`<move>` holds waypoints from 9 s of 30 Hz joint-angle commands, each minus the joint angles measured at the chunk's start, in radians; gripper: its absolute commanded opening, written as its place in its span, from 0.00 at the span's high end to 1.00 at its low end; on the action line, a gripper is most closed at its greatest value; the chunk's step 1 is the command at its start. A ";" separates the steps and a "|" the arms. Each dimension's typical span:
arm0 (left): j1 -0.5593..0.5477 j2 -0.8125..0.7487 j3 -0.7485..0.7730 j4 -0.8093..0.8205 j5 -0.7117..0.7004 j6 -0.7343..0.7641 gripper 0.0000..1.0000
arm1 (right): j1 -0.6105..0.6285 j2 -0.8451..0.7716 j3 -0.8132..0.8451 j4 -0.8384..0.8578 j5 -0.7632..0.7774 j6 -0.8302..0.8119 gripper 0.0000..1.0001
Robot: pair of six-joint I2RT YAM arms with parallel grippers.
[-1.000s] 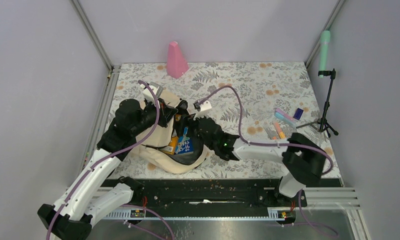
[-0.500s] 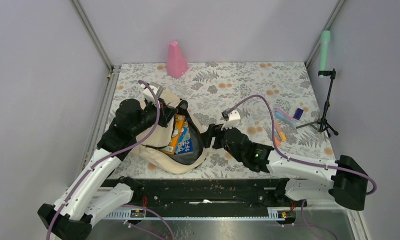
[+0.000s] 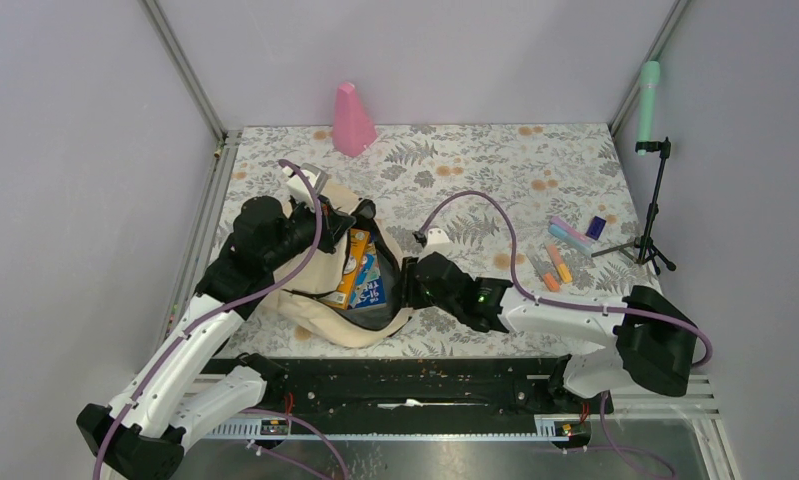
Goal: Pack the student bag
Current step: Adjust the student bag at the center of the board, then zip the student bag at the center of the board.
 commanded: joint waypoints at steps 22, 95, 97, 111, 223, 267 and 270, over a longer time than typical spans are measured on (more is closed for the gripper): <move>-0.363 0.241 -0.199 0.542 0.021 -0.184 1.00 | -0.096 -0.207 0.047 -0.207 0.316 -0.192 1.00; 0.074 -0.389 -0.654 -0.181 -0.576 -0.780 0.74 | 0.259 0.456 0.574 -0.429 -0.037 -0.375 0.49; 0.074 -0.391 -0.654 -0.186 -0.580 -0.780 0.75 | 0.259 0.474 0.591 -0.442 -0.042 -0.375 0.50; 0.076 -0.408 -0.651 -0.193 -0.580 -0.773 1.00 | 0.261 0.513 0.627 -0.466 0.013 -0.327 0.81; 0.143 -0.353 -0.604 -0.068 -0.567 -0.673 1.00 | 0.256 0.293 0.309 -0.461 0.596 0.014 1.00; 0.484 -0.275 -0.525 0.003 -0.363 -0.557 1.00 | 0.183 -0.137 0.052 -0.633 0.740 0.118 1.00; 0.484 -0.283 -0.492 -0.028 -0.358 -0.503 1.00 | 0.159 -0.168 0.050 -0.627 0.726 0.082 1.00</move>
